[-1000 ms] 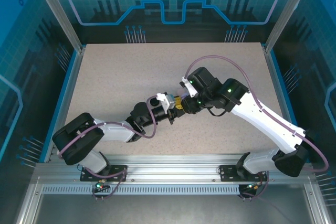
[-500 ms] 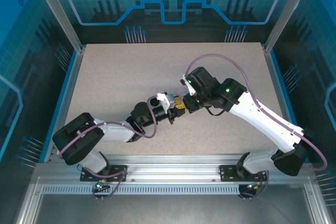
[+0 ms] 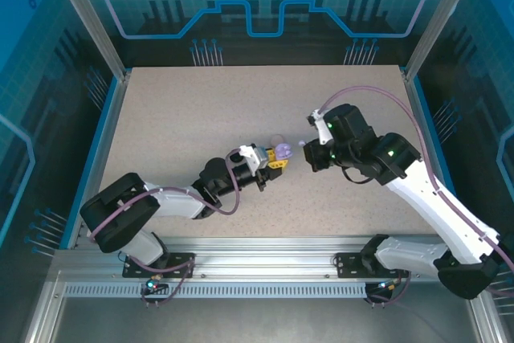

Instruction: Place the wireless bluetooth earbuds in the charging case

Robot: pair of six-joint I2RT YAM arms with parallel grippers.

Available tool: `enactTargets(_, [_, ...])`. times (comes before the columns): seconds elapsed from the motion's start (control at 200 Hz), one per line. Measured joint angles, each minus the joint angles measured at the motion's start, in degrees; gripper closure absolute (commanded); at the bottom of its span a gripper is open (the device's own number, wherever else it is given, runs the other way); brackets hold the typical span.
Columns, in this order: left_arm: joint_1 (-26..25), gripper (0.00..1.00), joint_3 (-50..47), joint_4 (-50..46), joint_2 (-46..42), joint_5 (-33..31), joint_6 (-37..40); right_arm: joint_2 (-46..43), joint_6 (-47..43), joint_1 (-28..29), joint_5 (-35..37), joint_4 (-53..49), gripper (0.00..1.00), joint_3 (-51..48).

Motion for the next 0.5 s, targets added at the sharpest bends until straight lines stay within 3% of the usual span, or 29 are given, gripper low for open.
enactTargets(0.215, [0.0, 0.99, -2.43, 0.13, -3.04, 0.09, 2.16, -0.13, 1.36, -11.26, -4.42, 3.91, 0.9, -14.95])
enactTargets(0.5, [-0.02, 1.0, -2.56, 0.59, -7.56, 1.31, 4.96, 8.83, 2.78, -14.25, -7.08, 10.05, 0.9, -26.1])
